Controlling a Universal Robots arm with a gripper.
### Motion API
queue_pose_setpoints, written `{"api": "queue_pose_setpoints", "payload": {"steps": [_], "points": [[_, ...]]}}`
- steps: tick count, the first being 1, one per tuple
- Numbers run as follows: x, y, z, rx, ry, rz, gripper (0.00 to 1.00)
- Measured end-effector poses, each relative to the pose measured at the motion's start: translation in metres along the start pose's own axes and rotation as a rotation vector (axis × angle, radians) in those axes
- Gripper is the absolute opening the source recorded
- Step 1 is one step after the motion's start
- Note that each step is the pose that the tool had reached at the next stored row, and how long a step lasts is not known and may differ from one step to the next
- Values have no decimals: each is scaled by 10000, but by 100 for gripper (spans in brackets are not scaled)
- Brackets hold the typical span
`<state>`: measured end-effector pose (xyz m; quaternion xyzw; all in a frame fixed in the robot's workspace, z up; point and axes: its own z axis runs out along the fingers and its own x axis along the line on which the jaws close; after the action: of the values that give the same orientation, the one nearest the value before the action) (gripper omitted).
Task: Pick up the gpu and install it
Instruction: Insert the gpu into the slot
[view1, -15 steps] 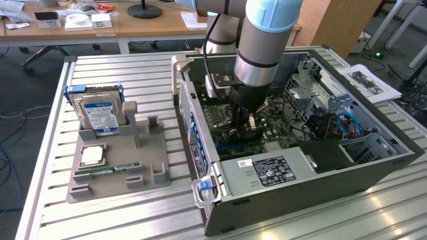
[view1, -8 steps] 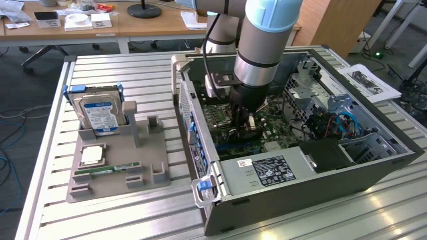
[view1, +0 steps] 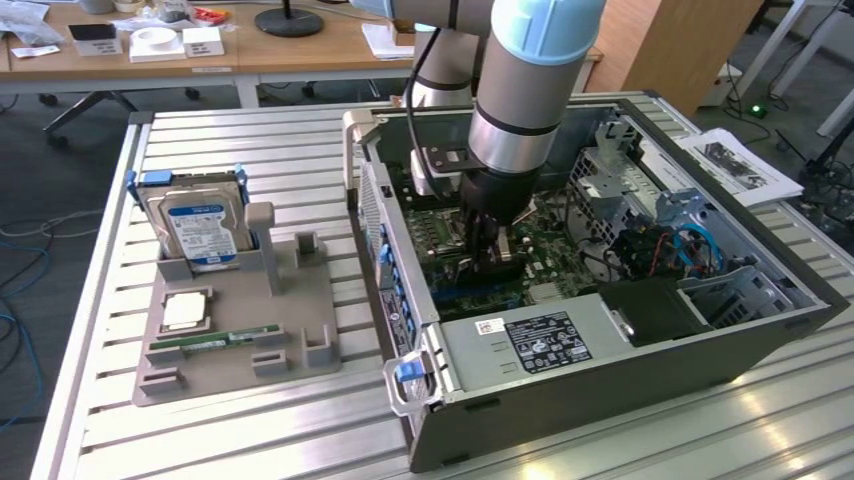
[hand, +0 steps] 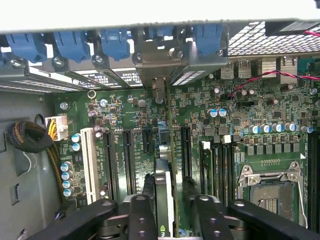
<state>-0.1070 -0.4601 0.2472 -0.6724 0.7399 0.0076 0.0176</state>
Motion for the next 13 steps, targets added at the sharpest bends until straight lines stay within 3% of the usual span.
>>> {"api": "queue_pose_setpoints", "payload": {"steps": [1,2,13], "points": [[0,0,-1,0,3,-1,36],[0,0,-1,-1,1,-1,30],[0,0,19,5,13,-1,30]]}}
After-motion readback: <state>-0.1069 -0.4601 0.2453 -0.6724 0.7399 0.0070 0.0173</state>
